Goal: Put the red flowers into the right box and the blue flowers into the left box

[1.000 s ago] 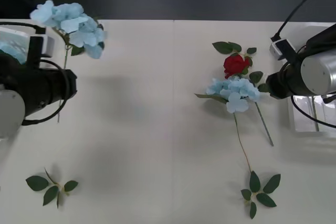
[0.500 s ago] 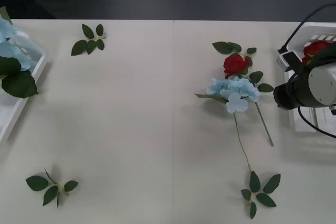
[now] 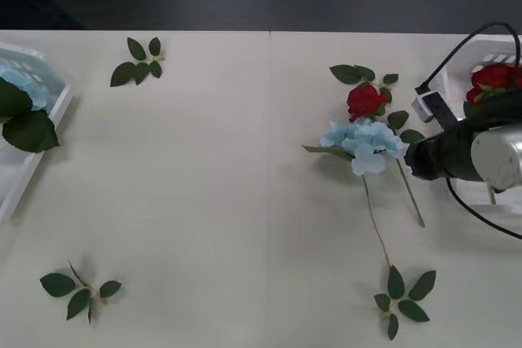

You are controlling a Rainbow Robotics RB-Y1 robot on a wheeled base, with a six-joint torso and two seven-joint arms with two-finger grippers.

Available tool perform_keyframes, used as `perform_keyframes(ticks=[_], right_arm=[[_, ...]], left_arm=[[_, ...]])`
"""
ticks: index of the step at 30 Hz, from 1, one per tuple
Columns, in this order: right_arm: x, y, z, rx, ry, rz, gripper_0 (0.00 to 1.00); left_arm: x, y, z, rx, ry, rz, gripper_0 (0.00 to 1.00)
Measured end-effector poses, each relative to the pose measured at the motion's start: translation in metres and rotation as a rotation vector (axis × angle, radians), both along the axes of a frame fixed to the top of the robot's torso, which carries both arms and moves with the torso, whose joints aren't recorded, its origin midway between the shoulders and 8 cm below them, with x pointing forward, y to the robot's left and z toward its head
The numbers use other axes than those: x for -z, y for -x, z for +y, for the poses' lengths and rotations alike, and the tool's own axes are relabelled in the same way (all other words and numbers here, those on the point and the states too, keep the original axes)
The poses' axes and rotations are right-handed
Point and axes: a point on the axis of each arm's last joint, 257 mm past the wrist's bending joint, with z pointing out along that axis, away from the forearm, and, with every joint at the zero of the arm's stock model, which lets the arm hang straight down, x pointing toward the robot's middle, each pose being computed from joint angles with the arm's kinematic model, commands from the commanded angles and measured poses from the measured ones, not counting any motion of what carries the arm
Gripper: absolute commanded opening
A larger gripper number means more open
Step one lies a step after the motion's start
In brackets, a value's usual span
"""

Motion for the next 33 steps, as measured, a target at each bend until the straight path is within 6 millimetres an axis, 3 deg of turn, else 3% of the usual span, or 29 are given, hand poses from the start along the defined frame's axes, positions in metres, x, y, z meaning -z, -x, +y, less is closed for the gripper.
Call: perform_keyframes(ticks=[5, 8, 12, 19, 29, 30, 31, 32, 33], right_arm=[[0.011, -0.003, 0.021, -0.072, 0.018, -0.016, 0.54], [0.020, -0.003, 0.022, -0.079, 0.036, -0.008, 0.54], [0.026, -0.003, 0.018, -0.068, 0.048, 0.003, 0.54], [0.026, -0.006, 0.020, -0.043, 0.033, -0.008, 0.55], [0.047, -0.012, 0.008, -0.011, 0.022, -0.002, 0.54], [0.048, -0.012, 0.007, -0.010, 0.022, 0.000, 0.54], [0.048, -0.012, 0.007, -0.010, 0.022, 0.001, 0.54], [0.048, -0.012, 0.007, -0.010, 0.022, 0.001, 0.54], [0.048, -0.012, 0.007, -0.010, 0.022, 0.001, 0.54]], left_arm=[[0.021, -0.006, 0.041, -0.046, 0.012, 0.021, 0.00], [0.032, -0.009, 0.067, -0.077, 0.017, 0.039, 0.00], [0.031, -0.018, 0.090, -0.101, 0.016, 0.009, 0.00], [0.035, -0.040, 0.095, -0.082, -0.013, -0.027, 0.00], [0.046, -0.061, 0.097, -0.088, 0.009, -0.041, 0.01], [0.047, -0.062, 0.097, -0.089, 0.010, -0.040, 0.04], [0.047, -0.062, 0.097, -0.089, 0.011, -0.040, 0.14], [0.047, -0.062, 0.097, -0.089, 0.011, -0.040, 0.30], [0.047, -0.062, 0.097, -0.089, 0.011, -0.039, 0.57]])
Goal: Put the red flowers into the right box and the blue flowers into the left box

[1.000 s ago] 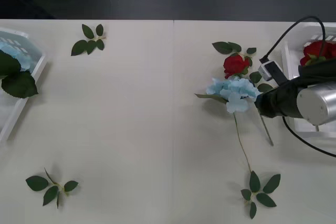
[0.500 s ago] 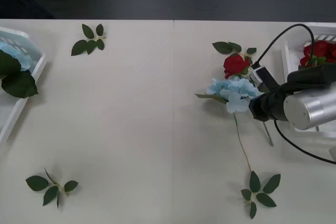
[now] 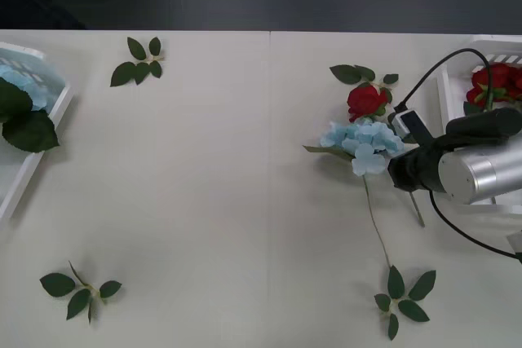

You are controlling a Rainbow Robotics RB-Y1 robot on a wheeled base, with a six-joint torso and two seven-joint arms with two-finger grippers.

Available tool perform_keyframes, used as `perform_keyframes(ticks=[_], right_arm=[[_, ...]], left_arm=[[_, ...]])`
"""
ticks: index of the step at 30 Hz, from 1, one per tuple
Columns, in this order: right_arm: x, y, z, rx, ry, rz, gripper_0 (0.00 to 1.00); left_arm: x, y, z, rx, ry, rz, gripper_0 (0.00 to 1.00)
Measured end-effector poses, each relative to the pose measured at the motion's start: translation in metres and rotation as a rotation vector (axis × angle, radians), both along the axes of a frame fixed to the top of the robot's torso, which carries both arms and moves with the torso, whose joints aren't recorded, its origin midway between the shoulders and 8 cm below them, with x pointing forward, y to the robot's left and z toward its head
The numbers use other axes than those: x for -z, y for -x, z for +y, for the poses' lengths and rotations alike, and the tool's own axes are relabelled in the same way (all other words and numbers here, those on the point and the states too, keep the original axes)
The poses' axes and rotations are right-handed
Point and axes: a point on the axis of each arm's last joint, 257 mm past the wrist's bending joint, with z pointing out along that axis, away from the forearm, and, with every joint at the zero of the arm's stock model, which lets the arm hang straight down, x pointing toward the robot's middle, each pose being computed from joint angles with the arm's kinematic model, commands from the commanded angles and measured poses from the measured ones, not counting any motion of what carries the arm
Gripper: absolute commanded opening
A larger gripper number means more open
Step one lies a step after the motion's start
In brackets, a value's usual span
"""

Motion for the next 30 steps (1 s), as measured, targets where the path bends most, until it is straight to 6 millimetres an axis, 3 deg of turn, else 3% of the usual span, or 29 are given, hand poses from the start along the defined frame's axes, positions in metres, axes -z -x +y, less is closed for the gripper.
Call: perform_keyframes(ticks=[1, 4, 9, 16, 23, 30], right_arm=[[0.000, 0.000, 0.000, 0.000, 0.000, 0.000, 0.54], [0.002, 0.000, -0.001, 0.002, 0.000, 0.004, 0.54], [0.012, -0.002, -0.004, 0.014, -0.016, 0.007, 0.54], [0.021, 0.002, -0.009, 0.026, -0.019, 0.030, 0.54], [0.019, -0.001, -0.001, 0.017, -0.050, 0.015, 0.54], [0.018, -0.002, 0.003, 0.013, -0.069, 0.012, 0.54]], left_arm=[[0.000, 0.000, 0.000, 0.000, 0.000, 0.000, 0.69], [0.000, 0.000, -0.001, 0.001, 0.002, -0.001, 0.88], [0.006, -0.003, -0.012, 0.030, 0.055, 0.002, 1.00], [-0.002, 0.002, -0.061, 0.159, 0.096, 0.070, 1.00], [-0.016, 0.018, -0.124, 0.312, 0.108, 0.153, 1.00], [-0.025, 0.021, -0.192, 0.469, 0.086, 0.203, 1.00]])
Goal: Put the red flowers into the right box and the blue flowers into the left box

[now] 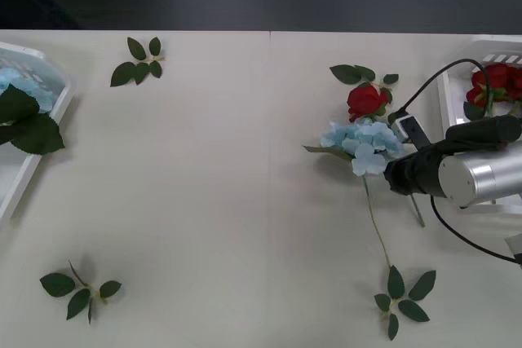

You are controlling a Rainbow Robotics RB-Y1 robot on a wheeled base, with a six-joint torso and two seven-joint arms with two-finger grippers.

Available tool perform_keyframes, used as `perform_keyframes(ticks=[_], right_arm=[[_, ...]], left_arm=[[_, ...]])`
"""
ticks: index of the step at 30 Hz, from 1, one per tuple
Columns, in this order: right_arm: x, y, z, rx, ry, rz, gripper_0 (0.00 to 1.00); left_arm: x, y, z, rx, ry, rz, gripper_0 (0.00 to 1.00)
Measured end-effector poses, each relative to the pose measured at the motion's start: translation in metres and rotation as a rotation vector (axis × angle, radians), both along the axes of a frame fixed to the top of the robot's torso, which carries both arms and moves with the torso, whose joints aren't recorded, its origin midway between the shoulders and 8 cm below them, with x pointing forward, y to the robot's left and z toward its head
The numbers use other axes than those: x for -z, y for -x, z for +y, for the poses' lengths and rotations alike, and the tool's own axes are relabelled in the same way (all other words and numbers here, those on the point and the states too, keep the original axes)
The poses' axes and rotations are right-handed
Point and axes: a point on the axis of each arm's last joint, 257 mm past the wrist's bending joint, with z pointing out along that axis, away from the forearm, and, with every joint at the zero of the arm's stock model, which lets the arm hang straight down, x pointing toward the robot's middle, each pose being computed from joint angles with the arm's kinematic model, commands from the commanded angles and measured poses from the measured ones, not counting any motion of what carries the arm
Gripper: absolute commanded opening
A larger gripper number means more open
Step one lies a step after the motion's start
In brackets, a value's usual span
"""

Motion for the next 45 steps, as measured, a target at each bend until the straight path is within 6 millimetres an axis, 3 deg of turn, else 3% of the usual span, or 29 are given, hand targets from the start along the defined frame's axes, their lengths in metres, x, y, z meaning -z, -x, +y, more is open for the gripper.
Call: perform_keyframes(ticks=[5, 12, 13, 15, 20, 32, 38, 45], right_arm=[[0.003, -0.006, 0.003, -0.001, -0.017, -0.026, 0.54], [0.012, -0.002, 0.009, -0.011, -0.027, -0.007, 0.54], [0.012, -0.002, 0.009, -0.011, -0.027, -0.007, 0.43], [0.012, -0.002, 0.009, -0.011, -0.027, -0.007, 0.01], [0.012, -0.002, 0.009, -0.011, -0.029, -0.007, 0.00], [0.011, -0.002, 0.013, -0.012, -0.050, -0.005, 0.00], [-0.025, -0.007, 0.000, 0.023, -0.079, -0.034, 0.00], [-0.097, -0.004, -0.035, 0.086, -0.075, -0.102, 0.00]], left_arm=[[-0.014, -0.001, -0.047, -0.022, 0.157, -0.063, 1.00], [-0.011, -0.003, -0.113, 0.037, 0.194, -0.092, 1.00], [-0.010, -0.004, -0.123, 0.058, 0.192, -0.088, 1.00], [-0.008, -0.004, -0.142, 0.100, 0.186, -0.080, 1.00], [0.001, -0.004, -0.177, 0.178, 0.178, -0.053, 1.00], [0.010, 0.003, -0.223, 0.295, 0.198, -0.021, 1.00], [0.011, 0.013, -0.247, 0.533, 0.144, -0.064, 1.00], [0.026, 0.020, -0.222, 0.678, 0.110, -0.077, 1.00]])
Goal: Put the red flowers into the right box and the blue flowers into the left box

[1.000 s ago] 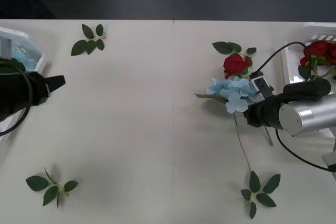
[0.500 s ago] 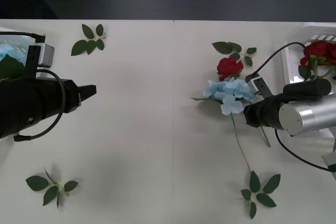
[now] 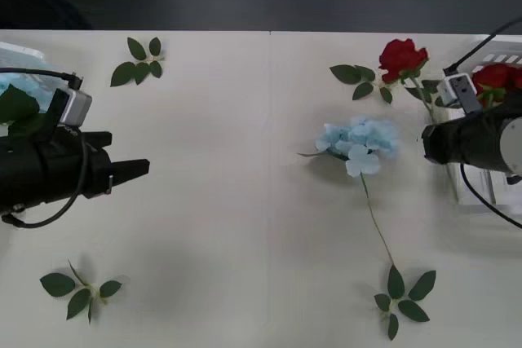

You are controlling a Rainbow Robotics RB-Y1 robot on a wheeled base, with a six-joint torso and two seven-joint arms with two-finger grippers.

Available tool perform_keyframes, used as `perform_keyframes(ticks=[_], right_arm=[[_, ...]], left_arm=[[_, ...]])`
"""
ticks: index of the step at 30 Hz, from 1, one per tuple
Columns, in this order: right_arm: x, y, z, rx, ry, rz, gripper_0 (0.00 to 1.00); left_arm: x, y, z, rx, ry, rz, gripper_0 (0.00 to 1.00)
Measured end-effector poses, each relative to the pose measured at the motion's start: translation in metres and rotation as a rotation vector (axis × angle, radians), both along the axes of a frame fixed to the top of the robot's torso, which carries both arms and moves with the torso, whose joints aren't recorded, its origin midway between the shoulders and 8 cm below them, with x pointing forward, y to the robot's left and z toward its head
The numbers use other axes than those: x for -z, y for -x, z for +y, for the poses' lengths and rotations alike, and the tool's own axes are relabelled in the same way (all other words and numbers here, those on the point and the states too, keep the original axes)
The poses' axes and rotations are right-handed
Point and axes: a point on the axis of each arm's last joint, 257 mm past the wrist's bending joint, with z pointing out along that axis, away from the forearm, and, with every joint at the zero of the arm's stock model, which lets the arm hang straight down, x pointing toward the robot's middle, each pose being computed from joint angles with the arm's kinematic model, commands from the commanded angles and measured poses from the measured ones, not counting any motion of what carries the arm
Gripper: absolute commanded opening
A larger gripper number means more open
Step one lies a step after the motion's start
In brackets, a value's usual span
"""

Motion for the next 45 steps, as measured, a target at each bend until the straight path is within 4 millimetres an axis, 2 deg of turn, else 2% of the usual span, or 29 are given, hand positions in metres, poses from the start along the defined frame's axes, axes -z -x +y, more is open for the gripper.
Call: perform_keyframes(ticks=[6, 10, 13, 16, 24, 28, 31, 36, 44, 45], right_arm=[[-0.030, 0.012, -0.004, 0.000, -0.001, -0.034, 0.00], [-0.045, 0.018, -0.017, 0.046, -0.012, -0.071, 0.00], [-0.059, 0.022, -0.037, 0.166, -0.079, -0.103, 0.00], [-0.070, 0.024, -0.059, 0.258, -0.110, -0.127, 0.00], [-0.093, 0.027, -0.118, 0.261, 0.087, -0.104, 0.00], [-0.106, 0.025, -0.156, 0.299, 0.122, -0.093, 0.00], [-0.104, 0.028, -0.184, 0.342, 0.147, -0.066, 0.00], [-0.089, 0.032, -0.213, 0.408, 0.152, -0.038, 0.00], [-0.071, 0.032, -0.242, 0.468, 0.132, -0.029, 0.00], [-0.070, 0.032, -0.244, 0.473, 0.130, -0.029, 0.03]], left_arm=[[0.003, 0.002, 0.015, 0.151, -0.055, -0.075, 1.00], [0.008, 0.007, 0.019, 0.272, -0.075, -0.122, 1.00], [0.014, 0.011, 0.024, 0.356, -0.097, -0.153, 1.00], [0.012, 0.009, 0.034, 0.357, -0.074, -0.138, 1.00], [-0.003, 0.008, 0.049, 0.381, -0.039, -0.128, 1.00], [-0.008, 0.007, 0.053, 0.387, -0.046, -0.132, 1.00], [-0.009, 0.008, 0.052, 0.389, -0.044, -0.135, 1.00], [-0.011, 0.007, 0.052, 0.390, -0.050, -0.141, 1.00], [-0.024, 0.007, 0.050, 0.397, -0.137, -0.189, 1.00], [-0.025, 0.007, 0.050, 0.397, -0.139, -0.191, 1.00]])
